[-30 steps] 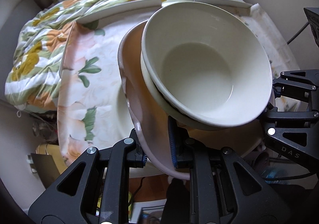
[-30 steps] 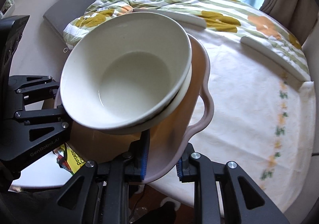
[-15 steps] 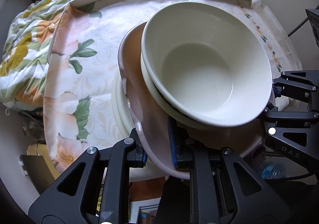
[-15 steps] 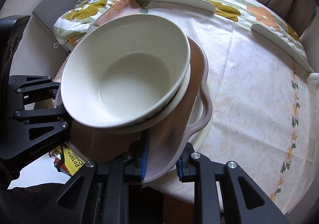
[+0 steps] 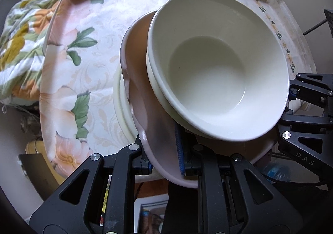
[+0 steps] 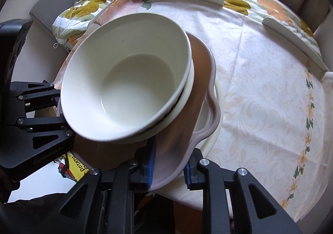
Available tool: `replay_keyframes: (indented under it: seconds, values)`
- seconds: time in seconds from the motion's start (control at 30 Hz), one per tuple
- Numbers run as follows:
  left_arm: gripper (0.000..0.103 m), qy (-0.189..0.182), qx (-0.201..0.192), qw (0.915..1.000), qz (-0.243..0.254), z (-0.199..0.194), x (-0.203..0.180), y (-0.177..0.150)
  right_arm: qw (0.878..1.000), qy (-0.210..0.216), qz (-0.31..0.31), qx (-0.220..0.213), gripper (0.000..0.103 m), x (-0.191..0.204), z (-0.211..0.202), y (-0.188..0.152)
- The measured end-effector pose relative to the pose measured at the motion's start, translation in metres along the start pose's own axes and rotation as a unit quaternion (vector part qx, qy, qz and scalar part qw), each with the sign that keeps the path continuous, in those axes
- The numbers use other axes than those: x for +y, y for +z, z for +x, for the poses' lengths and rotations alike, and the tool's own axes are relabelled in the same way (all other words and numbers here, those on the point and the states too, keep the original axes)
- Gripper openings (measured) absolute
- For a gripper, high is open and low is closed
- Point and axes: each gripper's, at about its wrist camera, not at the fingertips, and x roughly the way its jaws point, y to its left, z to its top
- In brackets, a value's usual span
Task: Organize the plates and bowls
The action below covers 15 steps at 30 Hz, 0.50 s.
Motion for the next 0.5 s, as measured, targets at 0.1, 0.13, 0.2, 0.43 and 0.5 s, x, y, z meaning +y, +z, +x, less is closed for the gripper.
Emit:
replay_keyframes:
  seconds: [0.1, 0.13, 0.2, 0.43, 0.5]
  values:
    - [0.017, -0.007, 0.019, 0.9998, 0.003, 0.002, 0.001, 0.003, 1.000, 0.006, 0.009, 0.015, 0.021, -0.001, 0.001, 0.003]
    - [0.020, -0.012, 0.027, 0.9996, 0.002, 0.002, 0.001, 0.005, 1.000, 0.007, 0.010, 0.020, 0.021, -0.001, 0.002, 0.004]
    - [0.028, -0.022, 0.043, 0.9988, -0.005, 0.003, 0.000, 0.008, 0.999, 0.015, 0.016, 0.037, 0.021, -0.002, 0.003, 0.007]
    - [0.059, -0.038, 0.068, 0.9968, 0.020, 0.000, -0.016, 0.015, 0.996, 0.031, 0.033, 0.077, 0.026, -0.004, -0.001, 0.014]
    - [0.062, -0.035, 0.070, 0.9967, 0.024, -0.003, -0.019, 0.015, 0.996, 0.036, 0.036, 0.079, 0.041, -0.006, -0.007, 0.013]
